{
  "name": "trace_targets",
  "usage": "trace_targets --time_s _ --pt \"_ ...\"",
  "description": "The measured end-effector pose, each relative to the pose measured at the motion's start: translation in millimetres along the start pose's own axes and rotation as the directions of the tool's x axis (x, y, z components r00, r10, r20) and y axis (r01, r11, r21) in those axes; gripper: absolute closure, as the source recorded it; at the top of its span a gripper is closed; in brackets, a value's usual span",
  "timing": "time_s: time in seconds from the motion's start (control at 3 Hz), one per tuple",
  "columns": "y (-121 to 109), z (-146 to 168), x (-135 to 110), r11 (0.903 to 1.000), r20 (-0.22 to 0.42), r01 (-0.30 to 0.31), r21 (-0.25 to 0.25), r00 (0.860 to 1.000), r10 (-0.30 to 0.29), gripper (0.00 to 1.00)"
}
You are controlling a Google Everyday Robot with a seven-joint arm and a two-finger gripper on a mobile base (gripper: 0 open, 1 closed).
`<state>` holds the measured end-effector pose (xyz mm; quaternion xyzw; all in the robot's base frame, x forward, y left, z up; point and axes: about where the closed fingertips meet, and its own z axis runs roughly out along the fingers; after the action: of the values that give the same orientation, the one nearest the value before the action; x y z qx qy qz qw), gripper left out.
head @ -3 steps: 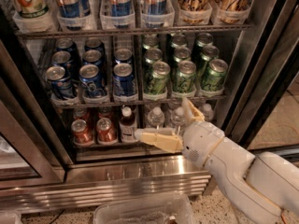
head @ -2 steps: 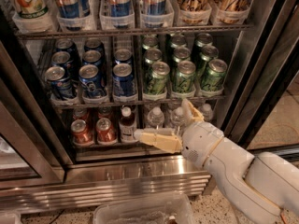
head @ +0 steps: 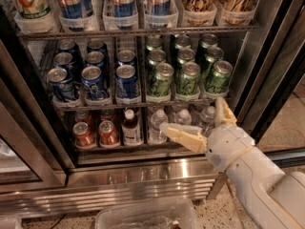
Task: Pick green can from middle shelf of fridge
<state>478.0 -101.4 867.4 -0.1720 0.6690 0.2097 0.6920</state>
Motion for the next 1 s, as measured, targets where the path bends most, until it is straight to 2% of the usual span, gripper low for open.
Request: trace_targets --time_s 0.33,0.67,1.0 --pt "-20 -28 -19 0.9826 0.038 0.146 0.115 0.988 -0.151 0.00" --pt "-19 -27 -36 0.9741 0.072 0.176 0.142 0.980 -0.187 0.00" --pt "-19 -26 -35 0.9757 0.071 0.170 0.139 0.981 -0.181 0.00"
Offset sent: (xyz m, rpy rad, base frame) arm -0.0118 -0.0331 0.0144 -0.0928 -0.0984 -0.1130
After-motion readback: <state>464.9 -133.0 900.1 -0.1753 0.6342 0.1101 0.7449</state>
